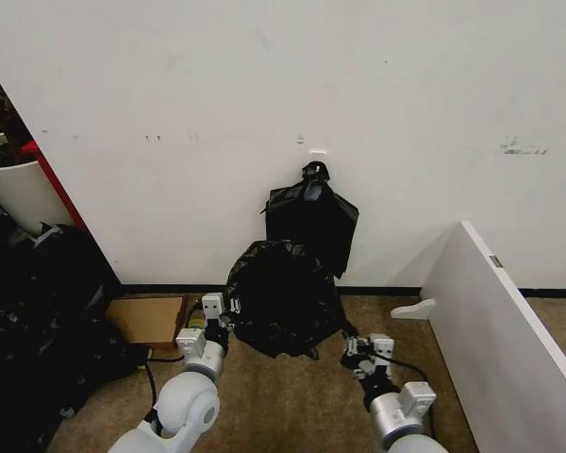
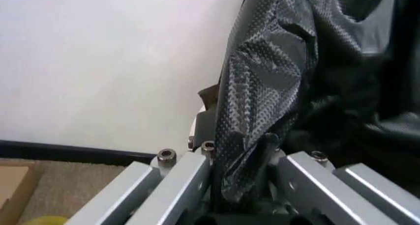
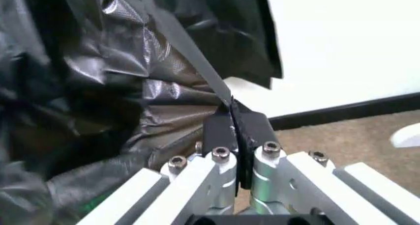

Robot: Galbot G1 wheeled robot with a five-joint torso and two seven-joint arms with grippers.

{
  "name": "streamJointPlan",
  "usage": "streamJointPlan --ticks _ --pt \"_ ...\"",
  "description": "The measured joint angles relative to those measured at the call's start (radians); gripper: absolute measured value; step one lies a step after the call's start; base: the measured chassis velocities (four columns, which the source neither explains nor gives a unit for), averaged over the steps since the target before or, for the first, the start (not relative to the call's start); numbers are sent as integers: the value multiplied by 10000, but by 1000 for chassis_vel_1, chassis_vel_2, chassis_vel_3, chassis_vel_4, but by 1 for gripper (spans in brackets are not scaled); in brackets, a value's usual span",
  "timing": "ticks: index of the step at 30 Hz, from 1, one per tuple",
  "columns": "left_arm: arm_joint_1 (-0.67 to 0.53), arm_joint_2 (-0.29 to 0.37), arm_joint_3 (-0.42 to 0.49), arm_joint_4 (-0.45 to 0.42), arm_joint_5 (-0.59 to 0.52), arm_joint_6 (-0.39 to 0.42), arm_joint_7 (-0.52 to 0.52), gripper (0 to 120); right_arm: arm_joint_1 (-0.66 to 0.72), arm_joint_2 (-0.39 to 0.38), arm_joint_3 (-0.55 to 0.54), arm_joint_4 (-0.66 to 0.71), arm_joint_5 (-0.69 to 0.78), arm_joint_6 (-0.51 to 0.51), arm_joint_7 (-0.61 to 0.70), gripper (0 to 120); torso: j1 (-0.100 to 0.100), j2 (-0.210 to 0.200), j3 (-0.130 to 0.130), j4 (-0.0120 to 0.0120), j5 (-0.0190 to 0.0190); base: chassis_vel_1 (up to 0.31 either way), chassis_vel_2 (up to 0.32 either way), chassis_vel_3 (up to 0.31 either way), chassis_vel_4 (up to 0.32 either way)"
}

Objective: Place the garbage bag over the trash bin.

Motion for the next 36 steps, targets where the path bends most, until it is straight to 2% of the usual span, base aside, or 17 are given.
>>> streamJointPlan --ticks 10,22,28,33,36 --pt "68 212 -62 -229 -1071 -94 661 0 300 -173 367 -779 200 81 -288 0 0 0 0 1 0 0 0 0 0" --pt "-79 172 -149 -448 -3212 781 301 0 552 -178 316 -1921 -604 931 -821 0 0 0 0 1 0 0 0 0 0" --pt "-265 -6 -119 -315 -3457 697 -68 0 173 -171 66 -1885 -1215 1229 -986 0 0 0 0 0 -1 0 0 0 0" --pt "-351 -100 -11 32 -2843 339 -185 0 13 -106 -168 -1767 -1618 1269 -1011 0 0 0 0 -1 -1 0 0 0 0" --pt "-332 -125 0 34 -2873 271 -238 0 156 -96 -170 -1926 -1726 1310 -1027 0 0 0 0 1 0 0 0 0 0"
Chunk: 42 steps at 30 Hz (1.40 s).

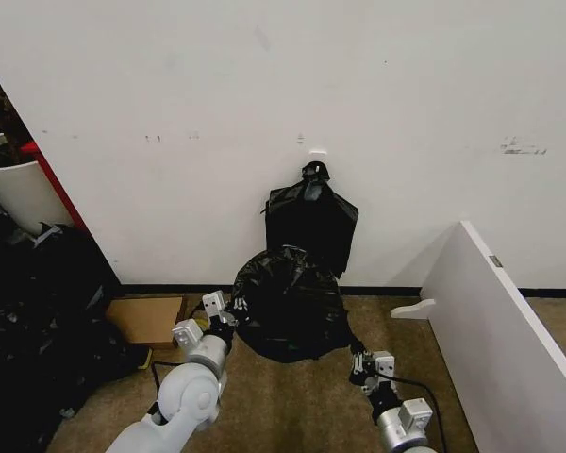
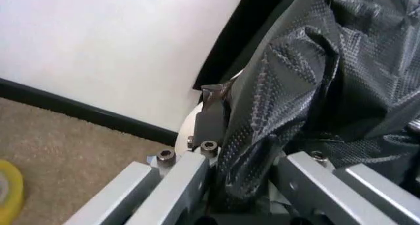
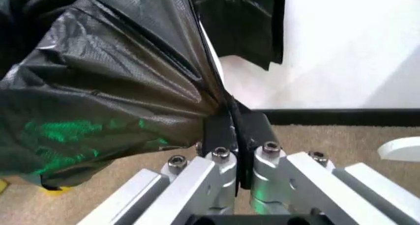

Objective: Place the garbage bag over the trash bin.

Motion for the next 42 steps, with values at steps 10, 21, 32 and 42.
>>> streamJointPlan --ticks 10,21,32,42 --pt "32 48 -106 -411 -866 312 -147 0 402 -24 99 -712 -48 72 -65 0 0 0 0 0 0 0 0 0 0" --pt "-15 -41 -104 -487 -1206 523 -291 0 256 -35 224 -350 37 164 -178 0 0 0 0 -2 -1 0 0 0 0" --pt "-372 -226 -164 18 -2144 617 -641 0 -396 -436 658 18 860 732 -1358 42 0 0 0 -2 -1 0 0 0 0" --pt "-459 -192 -351 -76 -4708 1693 -1331 0 -607 -685 957 -297 3979 1147 -3667 76 0 0 0 0 -1 0 0 0 0"
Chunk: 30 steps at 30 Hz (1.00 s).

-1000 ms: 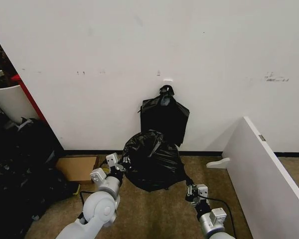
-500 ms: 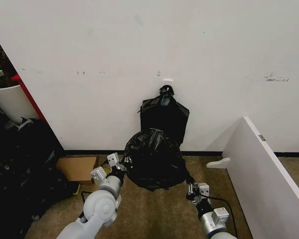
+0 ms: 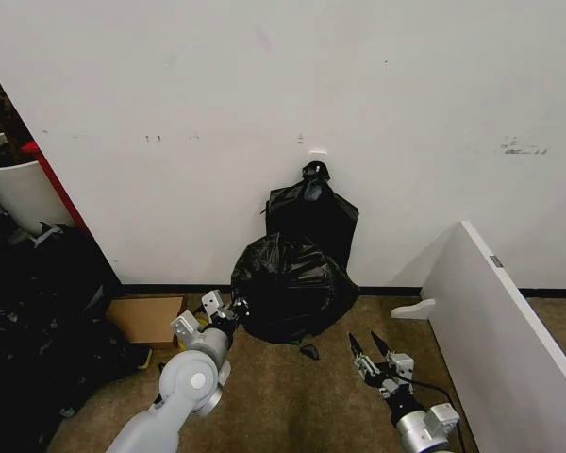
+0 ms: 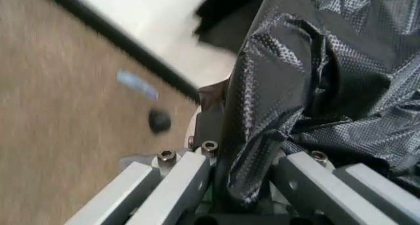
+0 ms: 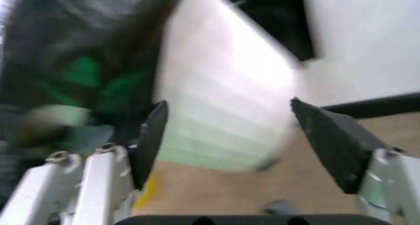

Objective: Place the garbage bag over the trash bin.

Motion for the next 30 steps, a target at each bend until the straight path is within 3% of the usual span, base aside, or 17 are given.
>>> streamJointPlan --ticks 1,2,5,13,20,27,30 --pt "-10 15 -24 0 -271 191 -77 0 6 -18 41 -175 505 33 -600 79 0 0 0 1 0 0 0 0 0" --pt "-96 16 -176 -8 -1179 1243 -390 0 333 4 601 -1628 2327 227 -4429 94 0 0 0 -1 5 0 0 0 0" --pt "-196 -81 -393 46 -1500 1684 -650 0 366 -22 882 -2163 2792 220 -5780 100 0 0 0 -4 0 0 0 0 0" --pt "-184 -80 -686 -29 -1708 1903 -809 0 350 13 1023 -2140 2323 221 -5805 100 0 0 0 -1 0 0 0 0 0" --pt "159 -87 -503 -250 -1225 1894 -351 0 571 173 606 -2061 1655 162 -5312 100 0 0 0 0 0 0 0 0 0" --pt "247 -109 -468 -340 -1138 1876 -294 0 565 275 367 -1930 1647 61 -5144 84 0 0 0 0 0 0 0 0 0" --pt "234 -114 -468 -341 -1087 1844 -275 0 502 302 286 -1927 1637 59 -5140 68 0 0 0 -1 0 0 0 0 0"
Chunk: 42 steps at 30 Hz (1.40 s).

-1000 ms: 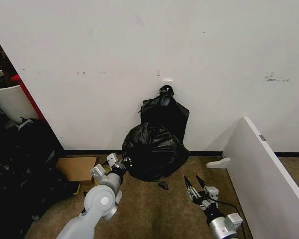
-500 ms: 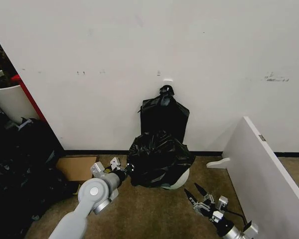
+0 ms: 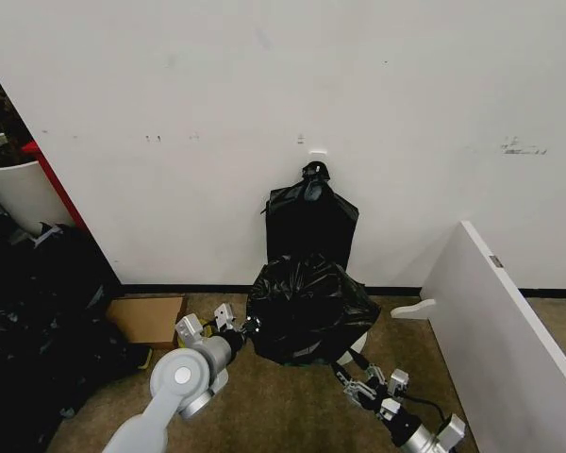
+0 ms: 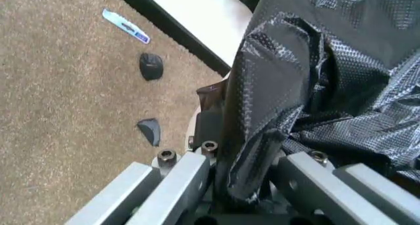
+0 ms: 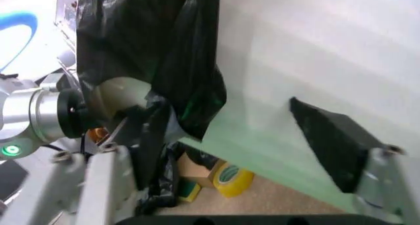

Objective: Place the garbage bag over the trash bin.

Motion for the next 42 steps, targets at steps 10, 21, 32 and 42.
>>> streamJointPlan --ticks 10,21,32,42 --pt "22 -79 45 90 467 -128 255 0 36 40 -148 71 -23 -6 211 36 0 0 0 0 0 0 0 0 0" --pt "7 -103 106 82 475 -133 258 0 54 57 -160 30 44 -4 261 0 0 0 0 0 1 0 0 0 0" --pt "3 -75 116 64 453 -138 237 0 325 52 -25 -739 -1230 167 997 0 0 0 0 0 1 0 0 0 0" --pt "21 75 172 29 544 17 168 0 440 95 325 -1069 -2584 460 2384 0 0 0 0 1 1 0 0 0 0"
